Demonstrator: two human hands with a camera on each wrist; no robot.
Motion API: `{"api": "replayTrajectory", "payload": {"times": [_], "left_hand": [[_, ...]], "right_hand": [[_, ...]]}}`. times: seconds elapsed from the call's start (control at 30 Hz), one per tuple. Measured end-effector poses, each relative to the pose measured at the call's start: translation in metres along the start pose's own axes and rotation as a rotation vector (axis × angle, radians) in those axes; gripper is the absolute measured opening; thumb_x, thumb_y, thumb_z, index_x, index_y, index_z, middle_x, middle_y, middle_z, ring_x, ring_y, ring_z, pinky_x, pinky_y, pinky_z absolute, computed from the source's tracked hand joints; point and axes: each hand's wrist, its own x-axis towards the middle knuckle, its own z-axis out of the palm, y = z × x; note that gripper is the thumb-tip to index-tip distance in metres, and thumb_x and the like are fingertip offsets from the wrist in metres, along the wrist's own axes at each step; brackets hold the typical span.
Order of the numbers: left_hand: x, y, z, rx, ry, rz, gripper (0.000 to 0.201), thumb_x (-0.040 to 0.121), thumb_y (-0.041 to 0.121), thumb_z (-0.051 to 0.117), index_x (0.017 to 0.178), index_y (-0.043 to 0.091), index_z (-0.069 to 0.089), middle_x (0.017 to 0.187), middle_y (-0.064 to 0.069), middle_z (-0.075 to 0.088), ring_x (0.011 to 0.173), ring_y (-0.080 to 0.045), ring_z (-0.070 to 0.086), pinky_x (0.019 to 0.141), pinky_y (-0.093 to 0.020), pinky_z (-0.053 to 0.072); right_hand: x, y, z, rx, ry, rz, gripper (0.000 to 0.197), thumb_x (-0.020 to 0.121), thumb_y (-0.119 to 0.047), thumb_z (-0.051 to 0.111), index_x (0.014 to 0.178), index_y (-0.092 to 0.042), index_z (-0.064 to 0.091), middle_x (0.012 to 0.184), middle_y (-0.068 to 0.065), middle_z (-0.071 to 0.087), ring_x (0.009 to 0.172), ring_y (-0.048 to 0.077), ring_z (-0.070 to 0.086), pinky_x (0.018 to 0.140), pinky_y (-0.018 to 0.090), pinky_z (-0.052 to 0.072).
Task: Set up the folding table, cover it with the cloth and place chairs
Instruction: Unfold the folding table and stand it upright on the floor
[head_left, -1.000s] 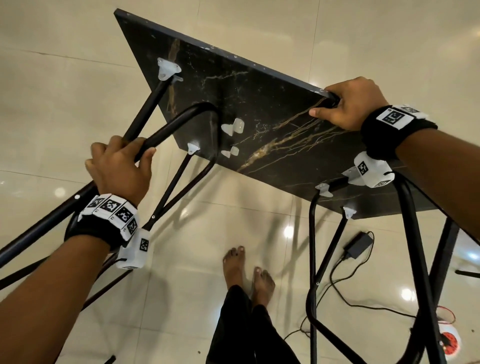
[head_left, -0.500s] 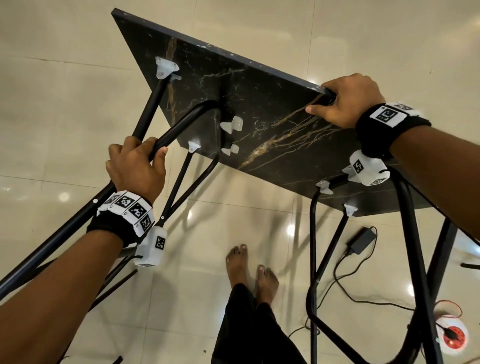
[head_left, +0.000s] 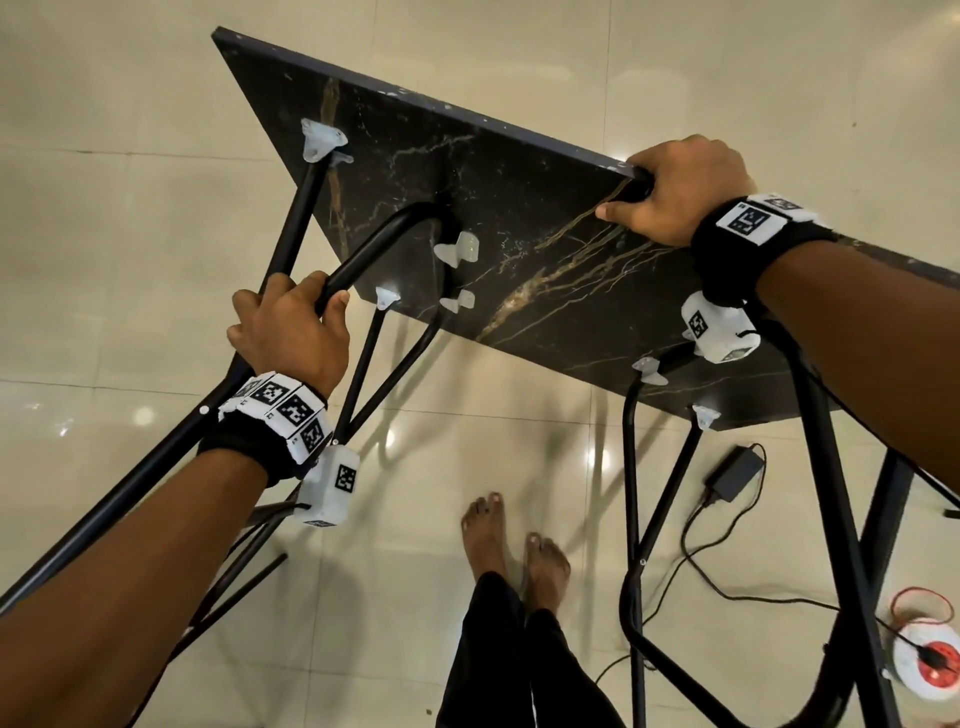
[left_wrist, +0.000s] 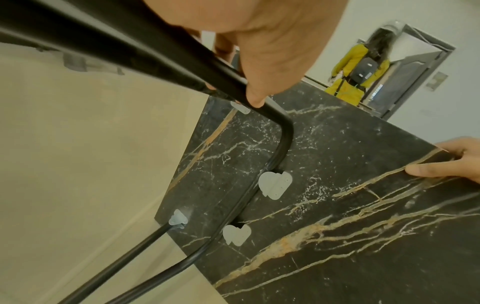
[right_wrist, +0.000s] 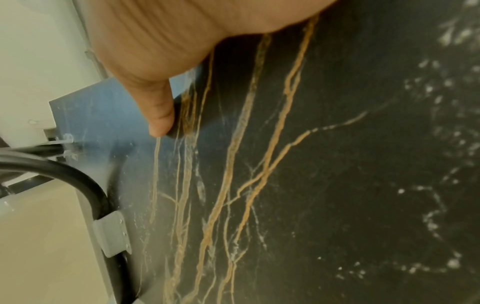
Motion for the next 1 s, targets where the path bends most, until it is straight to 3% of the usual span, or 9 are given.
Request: {"api": "replayTrajectory", "payload": {"times": [0.27,0.37,0.43,0.5,0.6,0.7,0.8,0.9,1.0], "left_hand": [[0.003,0.007,0.000,0.036,0.015,0.006,0.032,0.097,0.041,0.051,0.120,0.024,0.062,0.111,-0.009,0.058,0.108,-0.041,0.043,0.085,-0.052,0.037],[-0.006,0.013,0.003,-0.003,0.018,0.021,0.041,0.093,0.037,0.057,0.131,0.020,0.056,0.123,-0.011,0.053,0.116,-0.039,0.042,0.093,-0.055,0.035],[-0.018,0.025,0.009,-0.082,0.099,0.121,0.051,0.089,0.033,0.062,0.136,0.017,0.051,0.129,-0.013,0.048,0.121,-0.037,0.041,0.099,-0.055,0.034],[-0.035,0.041,0.023,-0.159,0.158,0.308,0.053,0.086,0.029,0.063,0.135,0.014,0.051,0.130,-0.016,0.048,0.121,-0.035,0.043,0.101,-0.050,0.036],[-0.046,0.059,0.059,-0.263,0.001,0.450,0.051,0.083,0.023,0.066,0.131,0.009,0.052,0.123,-0.014,0.054,0.111,-0.031,0.049,0.094,-0.043,0.043],[-0.026,0.065,0.102,-0.396,-0.209,0.237,0.055,0.080,0.019,0.072,0.130,0.007,0.051,0.122,-0.014,0.058,0.111,-0.033,0.053,0.095,-0.040,0.042],[0.015,0.064,0.137,-0.556,-0.273,-0.007,0.063,0.077,0.023,0.076,0.131,0.007,0.048,0.126,-0.013,0.059,0.117,-0.032,0.057,0.097,-0.033,0.045],[0.060,0.068,0.157,-0.589,-0.286,-0.072,0.084,0.075,0.024,0.079,0.143,0.005,0.032,0.140,-0.013,0.049,0.129,-0.028,0.049,0.108,-0.027,0.037],[0.087,0.079,0.172,-0.666,-0.239,-0.069,0.074,0.075,0.019,0.082,0.132,0.010,0.036,0.128,-0.005,0.054,0.119,-0.021,0.055,0.101,-0.021,0.041]], "right_hand": [[0.000,-0.002,-0.005,-0.014,0.010,0.022,0.046,0.087,-0.066,0.060,0.081,-0.021,0.056,0.061,-0.004,0.045,0.071,0.030,0.049,0.065,0.032,0.033],[-0.003,-0.004,-0.005,-0.023,0.012,0.035,0.049,0.085,-0.070,0.059,0.079,-0.022,0.056,0.060,-0.004,0.044,0.070,0.030,0.049,0.066,0.033,0.034],[-0.003,-0.004,-0.004,-0.020,0.005,0.039,0.052,0.084,-0.073,0.058,0.072,-0.022,0.053,0.059,-0.004,0.045,0.069,0.030,0.049,0.065,0.033,0.034],[-0.004,-0.003,-0.004,-0.012,0.003,0.041,0.056,0.084,-0.074,0.058,0.063,-0.024,0.044,0.058,-0.004,0.044,0.068,0.030,0.049,0.065,0.034,0.034],[-0.005,-0.006,-0.003,0.010,0.017,0.056,0.057,0.084,-0.074,0.057,0.057,-0.027,0.037,0.057,-0.003,0.045,0.068,0.031,0.050,0.065,0.034,0.035],[-0.003,-0.003,0.000,0.041,0.035,0.074,0.058,0.084,-0.075,0.057,0.056,-0.027,0.040,0.056,-0.001,0.046,0.066,0.032,0.050,0.064,0.034,0.034],[-0.005,-0.001,0.006,0.050,0.090,0.092,0.060,0.082,-0.078,0.055,0.057,-0.025,0.044,0.055,-0.001,0.046,0.064,0.031,0.050,0.063,0.033,0.033],[-0.007,-0.001,0.015,0.027,0.139,0.084,0.065,0.082,-0.081,0.052,0.055,-0.024,0.039,0.052,-0.001,0.043,0.057,0.028,0.045,0.057,0.030,0.029],[-0.008,-0.006,0.017,-0.007,0.180,0.072,0.063,0.081,-0.085,0.046,0.062,-0.024,0.043,0.052,-0.001,0.041,0.055,0.028,0.044,0.057,0.032,0.031]]}}
